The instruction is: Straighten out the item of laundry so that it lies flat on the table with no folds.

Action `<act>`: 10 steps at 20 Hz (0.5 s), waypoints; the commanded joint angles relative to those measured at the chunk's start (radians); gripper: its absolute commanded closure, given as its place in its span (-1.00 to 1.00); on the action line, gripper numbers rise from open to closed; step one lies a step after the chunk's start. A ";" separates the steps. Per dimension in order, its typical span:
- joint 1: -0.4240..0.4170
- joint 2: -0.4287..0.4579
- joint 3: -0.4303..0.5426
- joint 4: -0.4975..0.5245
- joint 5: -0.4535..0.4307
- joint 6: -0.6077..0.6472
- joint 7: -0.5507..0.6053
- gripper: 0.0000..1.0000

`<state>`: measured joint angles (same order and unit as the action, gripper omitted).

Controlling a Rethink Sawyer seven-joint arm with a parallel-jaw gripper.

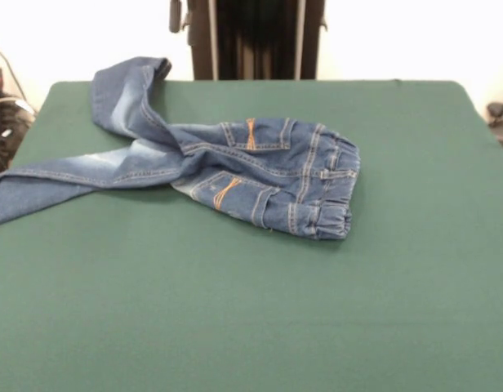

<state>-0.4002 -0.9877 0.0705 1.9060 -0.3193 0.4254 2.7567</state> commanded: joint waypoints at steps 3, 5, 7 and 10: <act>0.238 0.412 -0.239 -0.400 0.147 0.014 0.397 -1.00; 0.272 0.465 -0.274 -0.465 0.192 0.022 0.417 -1.00; 0.289 0.512 -0.288 -0.528 0.234 0.033 0.409 -1.00; 0.319 0.541 -0.307 -0.560 0.295 0.052 0.408 -1.00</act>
<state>-0.1587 -0.6402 -0.1575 1.5550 -0.1611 0.4252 2.8318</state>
